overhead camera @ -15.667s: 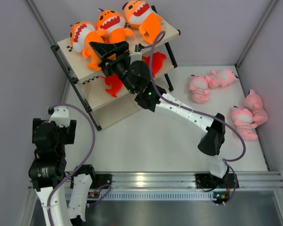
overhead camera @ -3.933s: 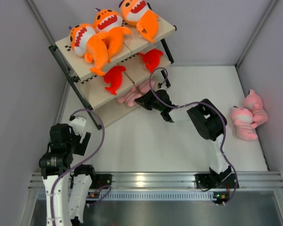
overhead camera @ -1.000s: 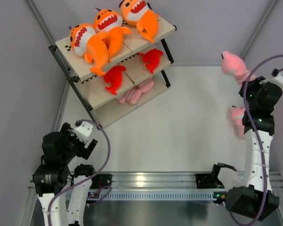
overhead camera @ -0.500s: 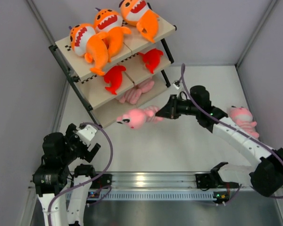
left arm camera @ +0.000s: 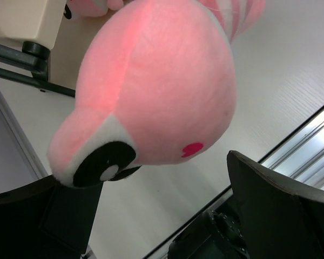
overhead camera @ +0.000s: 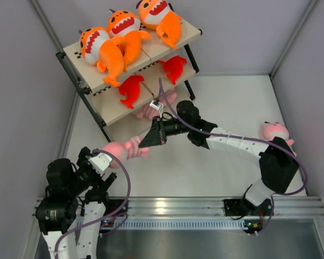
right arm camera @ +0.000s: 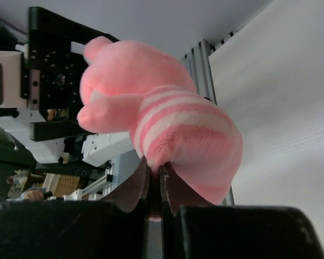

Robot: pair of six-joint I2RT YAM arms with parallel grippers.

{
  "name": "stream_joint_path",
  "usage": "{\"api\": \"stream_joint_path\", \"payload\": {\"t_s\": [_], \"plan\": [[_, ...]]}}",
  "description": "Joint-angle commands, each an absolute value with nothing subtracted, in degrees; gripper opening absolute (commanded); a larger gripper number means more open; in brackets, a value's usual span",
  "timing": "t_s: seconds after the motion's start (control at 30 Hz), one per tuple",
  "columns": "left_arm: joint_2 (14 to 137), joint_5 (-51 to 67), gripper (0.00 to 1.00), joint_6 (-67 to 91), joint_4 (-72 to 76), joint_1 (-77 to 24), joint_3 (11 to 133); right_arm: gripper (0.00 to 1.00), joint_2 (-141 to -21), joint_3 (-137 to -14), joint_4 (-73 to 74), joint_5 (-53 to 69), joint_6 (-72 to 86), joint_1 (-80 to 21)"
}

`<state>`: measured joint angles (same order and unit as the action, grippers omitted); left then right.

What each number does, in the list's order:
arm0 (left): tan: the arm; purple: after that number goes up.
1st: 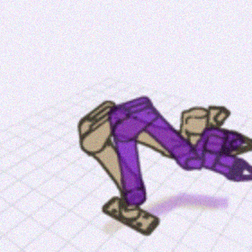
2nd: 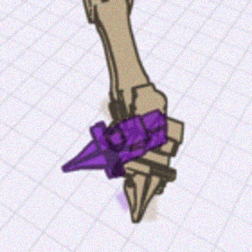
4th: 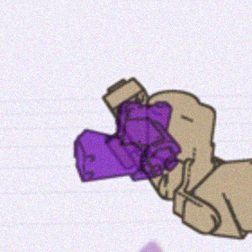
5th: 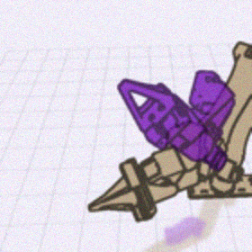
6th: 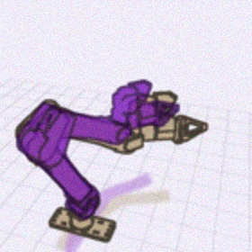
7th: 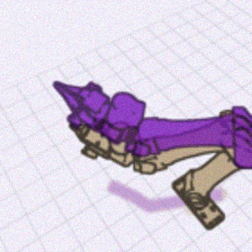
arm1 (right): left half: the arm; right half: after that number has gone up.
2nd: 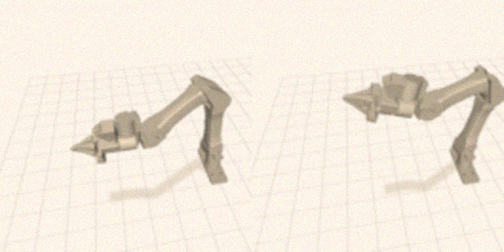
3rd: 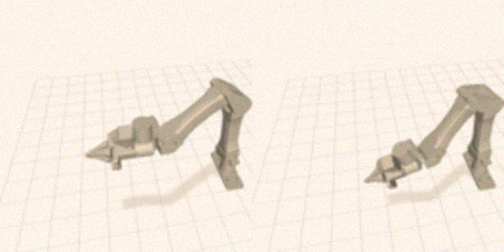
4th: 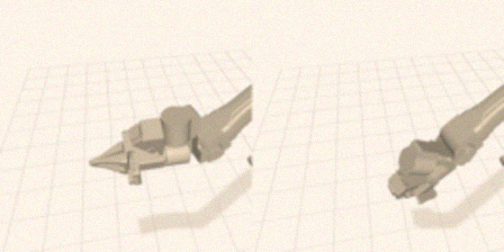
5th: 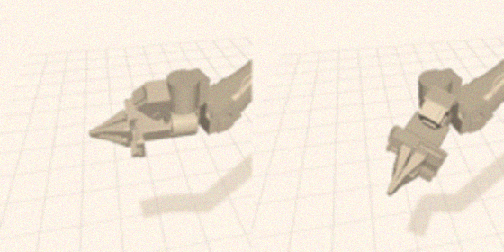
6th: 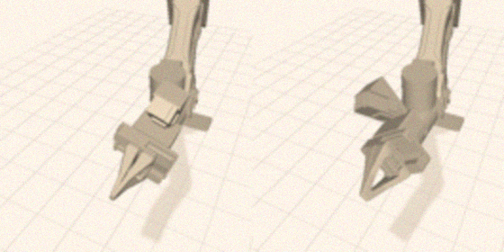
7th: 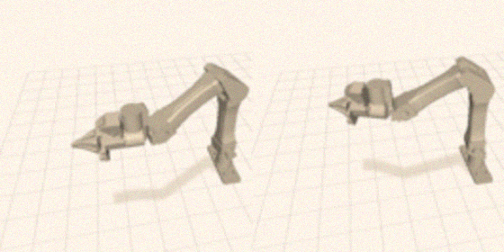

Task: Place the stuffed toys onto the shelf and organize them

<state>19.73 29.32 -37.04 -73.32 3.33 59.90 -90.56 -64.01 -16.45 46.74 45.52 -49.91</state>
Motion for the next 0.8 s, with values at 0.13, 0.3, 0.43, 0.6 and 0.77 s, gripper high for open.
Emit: {"api": "stream_joint_path", "payload": {"t_s": [0.13,0.3,0.43,0.6,0.77], "plan": [[20.2,34.3,0.62,-38.5,-74.1,3.4,63.3,0.0,-92.5,-72.5,-14.0,53.2,35.5,-54.5],[20.4,34.3,0.0,-38.0,-74.0,3.3,65.4,0.27,-89.1,-70.8,-7.3,47.0,27.0,-54.8],[21.0,32.3,0.0,-36.2,-73.9,3.3,65.2,0.65,-84.0,-70.5,5.0,27.2,15.9,-54.8],[24.2,30.6,0.0,-34.5,-74.0,3.3,65.0,0.68,-74.1,-62.4,3.1,12.5,3.2,-57.7],[25.7,32.3,0.0,-35.1,-74.0,3.3,65.6,0.73,-70.8,-57.6,-3.8,9.8,-10.4,-63.9]]}}
